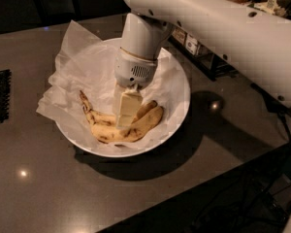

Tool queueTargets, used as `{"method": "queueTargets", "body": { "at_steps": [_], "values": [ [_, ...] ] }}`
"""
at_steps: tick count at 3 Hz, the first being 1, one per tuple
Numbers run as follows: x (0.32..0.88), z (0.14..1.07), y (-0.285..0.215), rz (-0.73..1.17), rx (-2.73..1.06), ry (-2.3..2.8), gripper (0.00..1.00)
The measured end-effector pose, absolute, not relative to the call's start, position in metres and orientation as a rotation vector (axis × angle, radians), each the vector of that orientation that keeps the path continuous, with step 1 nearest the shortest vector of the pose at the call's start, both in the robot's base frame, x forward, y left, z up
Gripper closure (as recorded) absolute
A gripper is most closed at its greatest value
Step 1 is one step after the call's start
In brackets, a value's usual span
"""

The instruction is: Pick banana from white bowl

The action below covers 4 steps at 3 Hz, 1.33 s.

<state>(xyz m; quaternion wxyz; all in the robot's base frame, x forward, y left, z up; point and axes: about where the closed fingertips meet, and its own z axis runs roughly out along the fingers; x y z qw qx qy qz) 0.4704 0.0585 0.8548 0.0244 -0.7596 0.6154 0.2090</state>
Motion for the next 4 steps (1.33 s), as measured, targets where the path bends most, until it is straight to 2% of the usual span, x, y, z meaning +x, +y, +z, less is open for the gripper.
{"method": "queueTargets", "body": {
  "at_steps": [2, 4],
  "values": [
    [0.482, 0.859, 0.061, 0.605, -2.375, 1.896, 0.51],
    [0.487, 0.847, 0.068, 0.643, -2.398, 1.886, 0.5]
  ]
}}
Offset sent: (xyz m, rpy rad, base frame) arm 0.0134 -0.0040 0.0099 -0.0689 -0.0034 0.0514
